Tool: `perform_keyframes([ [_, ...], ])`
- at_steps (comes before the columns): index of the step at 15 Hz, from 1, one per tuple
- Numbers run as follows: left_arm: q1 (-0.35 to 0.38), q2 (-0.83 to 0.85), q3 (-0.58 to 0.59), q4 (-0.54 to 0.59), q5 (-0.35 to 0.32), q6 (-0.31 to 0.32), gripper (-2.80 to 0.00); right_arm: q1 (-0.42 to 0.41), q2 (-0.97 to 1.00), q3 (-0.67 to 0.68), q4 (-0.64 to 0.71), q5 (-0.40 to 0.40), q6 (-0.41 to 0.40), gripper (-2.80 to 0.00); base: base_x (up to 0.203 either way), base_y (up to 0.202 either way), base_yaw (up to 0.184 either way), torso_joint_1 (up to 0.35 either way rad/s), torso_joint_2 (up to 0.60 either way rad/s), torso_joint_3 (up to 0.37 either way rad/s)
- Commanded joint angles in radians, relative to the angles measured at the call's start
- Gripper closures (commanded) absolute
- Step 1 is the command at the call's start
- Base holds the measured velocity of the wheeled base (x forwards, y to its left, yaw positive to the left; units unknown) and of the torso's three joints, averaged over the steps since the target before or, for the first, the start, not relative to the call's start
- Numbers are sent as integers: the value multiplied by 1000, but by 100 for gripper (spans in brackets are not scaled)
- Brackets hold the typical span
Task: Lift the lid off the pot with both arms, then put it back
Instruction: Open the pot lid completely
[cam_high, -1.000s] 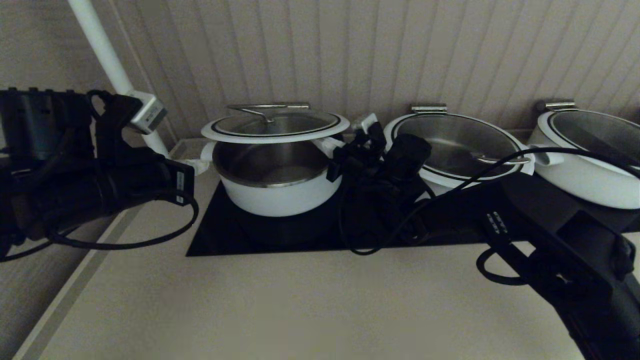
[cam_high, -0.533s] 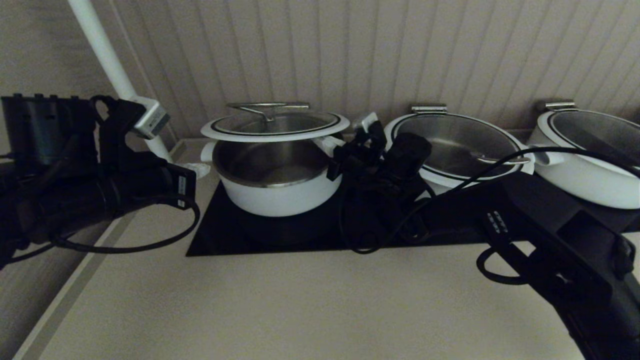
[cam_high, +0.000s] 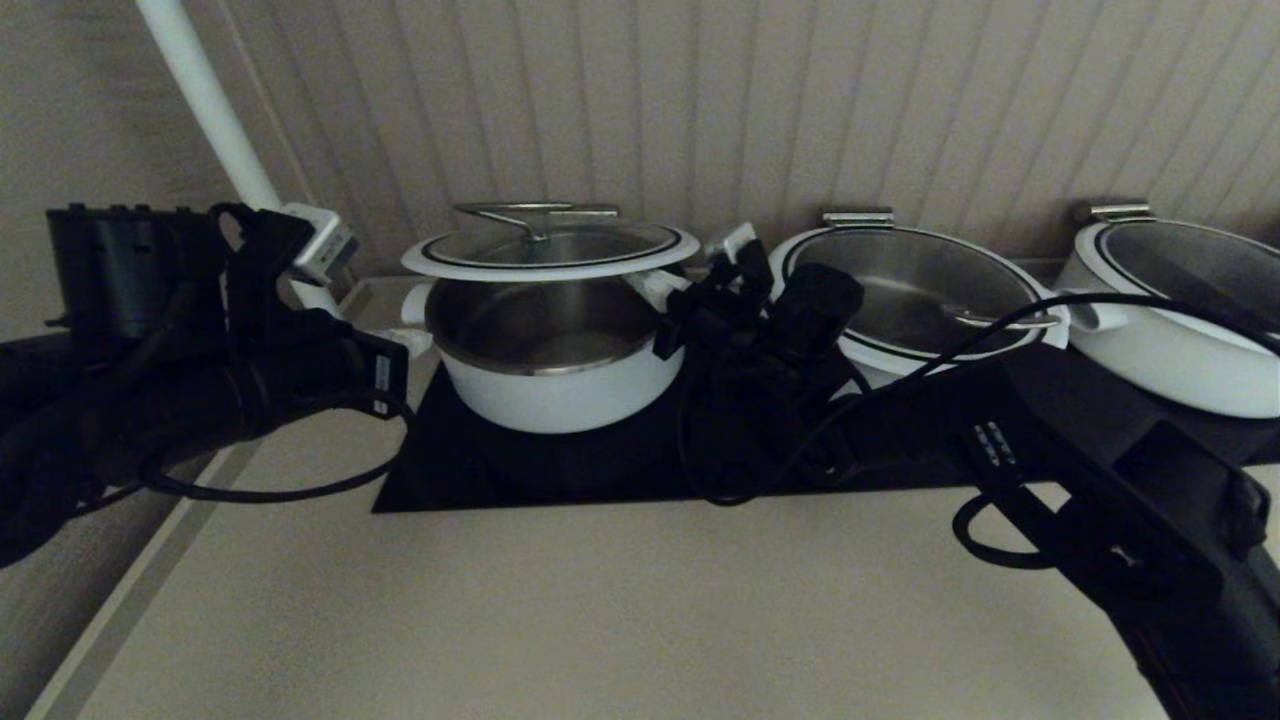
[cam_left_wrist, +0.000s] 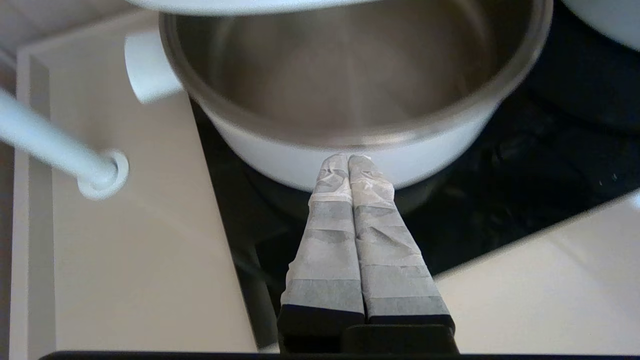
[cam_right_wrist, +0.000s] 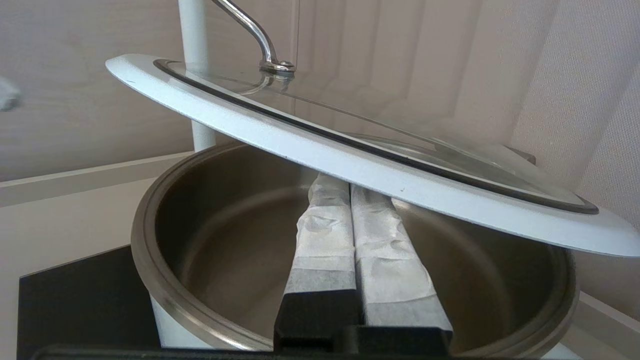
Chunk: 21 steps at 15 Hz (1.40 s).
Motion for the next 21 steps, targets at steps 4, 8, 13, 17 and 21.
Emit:
perform_keyframes([
  [4,0,87,-18,-89,1,2,0,0,2,-27,8,3,-1,0,0,0,0,0,0,0],
  [8,-2,117,-31,-105,1,0,0,0,10,-52,22,3,-1,0,0,0,0,0,0,0],
  [13,-8,143,-88,-106,1,0,0,2,10,-52,20,4,-1,0,0,0,0,0,0,0],
  [17,-8,162,-88,-192,4,0,0,2,11,-52,20,4,-1,0,0,0,0,0,0,0],
  [21,-8,168,-89,-205,13,-1,0,1,13,-52,19,4,-1,0,0,0,0,0,0,0],
])
